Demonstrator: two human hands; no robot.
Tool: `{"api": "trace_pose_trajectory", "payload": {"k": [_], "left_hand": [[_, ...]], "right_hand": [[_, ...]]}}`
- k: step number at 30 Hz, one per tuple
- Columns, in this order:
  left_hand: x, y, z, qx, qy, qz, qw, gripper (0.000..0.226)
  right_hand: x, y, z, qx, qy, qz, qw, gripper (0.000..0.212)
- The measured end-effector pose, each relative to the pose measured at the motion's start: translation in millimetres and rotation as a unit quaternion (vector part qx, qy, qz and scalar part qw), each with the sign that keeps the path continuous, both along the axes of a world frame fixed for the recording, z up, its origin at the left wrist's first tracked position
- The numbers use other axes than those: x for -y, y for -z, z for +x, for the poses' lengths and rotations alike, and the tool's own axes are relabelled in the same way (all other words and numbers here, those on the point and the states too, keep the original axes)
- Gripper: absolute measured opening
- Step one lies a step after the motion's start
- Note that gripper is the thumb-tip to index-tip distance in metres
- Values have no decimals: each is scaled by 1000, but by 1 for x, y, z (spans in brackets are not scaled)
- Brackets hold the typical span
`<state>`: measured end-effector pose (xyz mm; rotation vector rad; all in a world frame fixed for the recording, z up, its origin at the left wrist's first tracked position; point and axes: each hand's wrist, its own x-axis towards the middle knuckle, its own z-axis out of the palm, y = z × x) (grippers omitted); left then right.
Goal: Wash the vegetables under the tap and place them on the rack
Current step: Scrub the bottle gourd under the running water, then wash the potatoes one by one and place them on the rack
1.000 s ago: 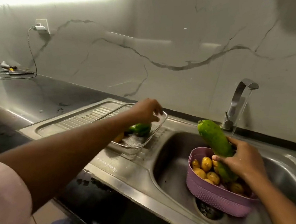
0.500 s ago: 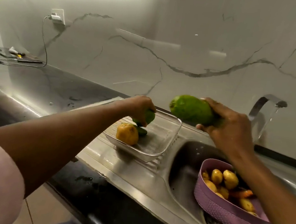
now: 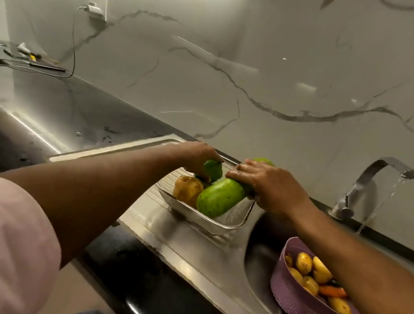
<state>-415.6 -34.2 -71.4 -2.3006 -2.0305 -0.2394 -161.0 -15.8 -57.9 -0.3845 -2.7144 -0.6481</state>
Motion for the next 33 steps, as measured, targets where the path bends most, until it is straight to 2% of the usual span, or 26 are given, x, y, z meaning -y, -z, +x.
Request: {"api": "trace_pose_trajectory", "payload": {"k": [4,7,10,14,17,20,24,27,30,33], "left_hand": [[0,3,0,-16,-4,2,1000,83],[0,4,2,-23,-7,15,1000,81],[2,7,4,-29,-16,28,999,80],[0,10,6,-29,-16,33,999,80],[-1,12,8,-30,-18,27,999,81],[1,13,9,-25,-26,17,999,82],[4,11,12,21,-43,14,999,76],[8,8,26,64,-38,17,997,65],[9,2,50,120,-26,43,992,52],[10,-9,77,143,21,72,987,41]], "right_hand": [[1,9,1,29,3,-11,1000,85],[6,3,-2,40,11,-60,997,85],[16,-10,-9,73,25,-112,991,75],[26,-19,-12,146,111,-70,981,71],[30,-13,-14,138,137,-56,979,77],[29,-9,-16,115,153,-86,978,66],[24,1,-13,43,171,-156,972,58],[20,10,2,-66,173,-222,957,52],[15,19,40,-198,181,-256,929,36],[11,33,93,-275,215,-282,894,22]]}}
